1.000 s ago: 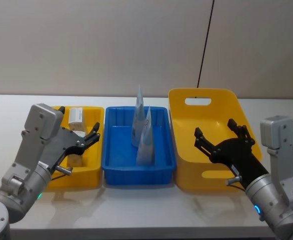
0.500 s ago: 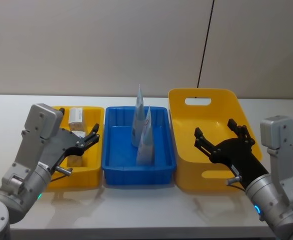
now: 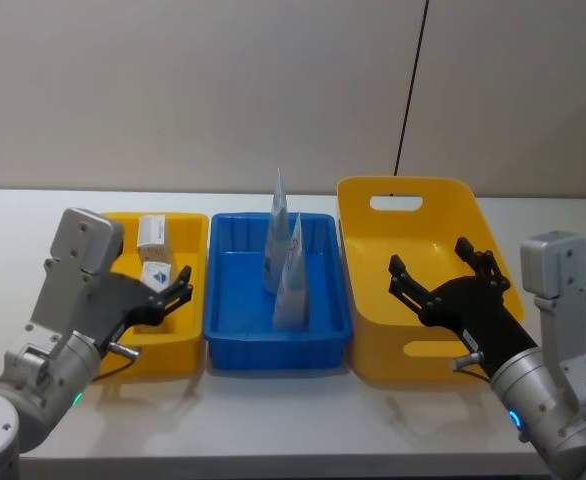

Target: Bimanual collaborative sorting of washing and personal care products

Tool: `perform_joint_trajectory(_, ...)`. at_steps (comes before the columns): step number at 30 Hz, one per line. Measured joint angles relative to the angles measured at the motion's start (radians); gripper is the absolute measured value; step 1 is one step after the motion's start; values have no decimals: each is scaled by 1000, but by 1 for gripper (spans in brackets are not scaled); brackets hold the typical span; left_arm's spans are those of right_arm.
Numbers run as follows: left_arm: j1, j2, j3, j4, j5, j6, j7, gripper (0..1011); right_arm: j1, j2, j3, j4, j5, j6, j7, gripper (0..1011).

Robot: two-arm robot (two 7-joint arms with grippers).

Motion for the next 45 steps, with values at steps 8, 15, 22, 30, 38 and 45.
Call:
perform_joint_trajectory(8, -4, -6, 4, 5, -5, 74, -3, 1001, 0, 0, 0, 0, 0, 0, 0, 1002)
perform_joint_trajectory(15, -20, -13, 24, 26, 3, 120, -13, 1001, 0, 0, 0, 0, 0, 0, 0, 1002)
perform_joint_trajectory(22, -32, -30, 38, 54, 25, 148, -5, 1001, 0, 0, 0, 0, 0, 0, 0, 1002)
perform_joint_trajectory(30, -33, -56, 39, 80, 46, 155, 31, 1001, 0, 0, 0, 0, 0, 0, 0, 1002)
perform_joint_trajectory(38, -34, -82, 28, 109, 66, 137, 74, 1001, 0, 0, 0, 0, 0, 0, 0, 1002)
perform_joint_trajectory(45, -44, -105, 14, 138, 74, 116, 94, 1002, 0, 0, 0, 0, 0, 0, 0, 1002)
